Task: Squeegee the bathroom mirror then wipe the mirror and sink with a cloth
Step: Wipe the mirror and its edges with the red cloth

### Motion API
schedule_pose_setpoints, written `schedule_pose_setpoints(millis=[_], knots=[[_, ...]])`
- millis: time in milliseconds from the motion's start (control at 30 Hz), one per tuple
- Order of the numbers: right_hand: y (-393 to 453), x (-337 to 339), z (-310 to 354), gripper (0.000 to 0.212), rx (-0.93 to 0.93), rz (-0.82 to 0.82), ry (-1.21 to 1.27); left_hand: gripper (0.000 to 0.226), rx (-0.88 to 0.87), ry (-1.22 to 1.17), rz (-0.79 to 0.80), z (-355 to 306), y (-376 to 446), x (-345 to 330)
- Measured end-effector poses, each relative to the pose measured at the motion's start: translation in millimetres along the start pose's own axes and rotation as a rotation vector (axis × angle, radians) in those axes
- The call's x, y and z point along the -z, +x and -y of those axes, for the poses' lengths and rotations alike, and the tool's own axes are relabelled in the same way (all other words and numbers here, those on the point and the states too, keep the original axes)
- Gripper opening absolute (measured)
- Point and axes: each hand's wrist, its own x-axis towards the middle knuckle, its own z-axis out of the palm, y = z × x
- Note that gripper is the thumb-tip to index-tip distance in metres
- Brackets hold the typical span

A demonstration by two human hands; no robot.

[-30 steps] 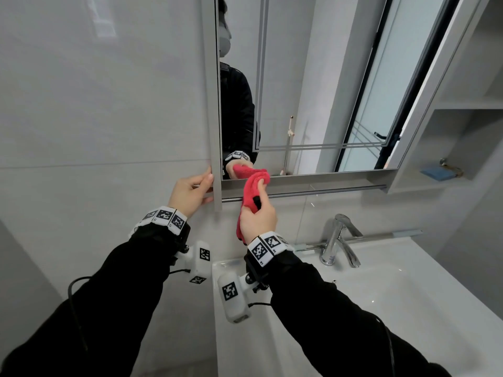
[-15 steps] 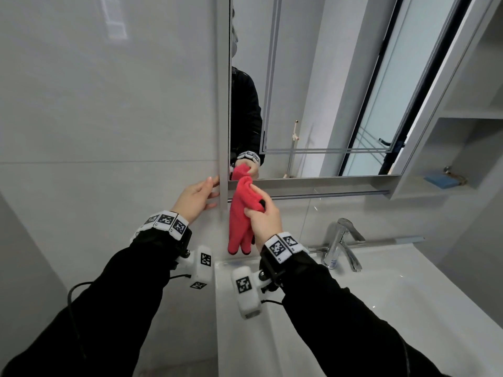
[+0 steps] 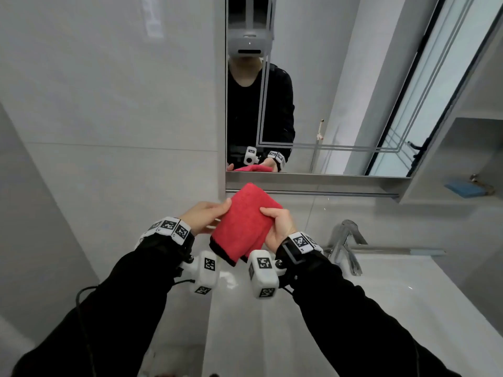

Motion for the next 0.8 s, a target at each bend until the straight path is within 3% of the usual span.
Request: schedule_pose_setpoints(millis=[200, 367, 633, 733, 800], knots=[[-17.7, 37.2, 28.2, 0.046, -0.128, 0.231, -0.032, 0.031, -0.004, -0.145, -0.098, -2.8, -4.6, -49.1], [-26.9, 61.5, 46.3, 0.061, -0.071, 0.392, -0.094, 0.023, 0.014, -0.253, -0.171, -12.5, -4.4, -93.6], [-23.6, 90.6, 52.0, 0.048, -0.023, 0.353, -0.246, 0.028, -0.007, -0.435, -0.32, -26.5, -14.4, -131.7], [-21.5, 87.0, 51.4, 0.045, 0.07, 0.283, -0.31, 0.028, 0.029, -0.33, -0.339, -30.1, -19.5, -131.6], [-19.9, 80.4, 54.7, 0.041, 0.199, 0.224, -0.477, 0.027, 0.065, -0.222, -0.334, -29.7, -22.4, -126.1]])
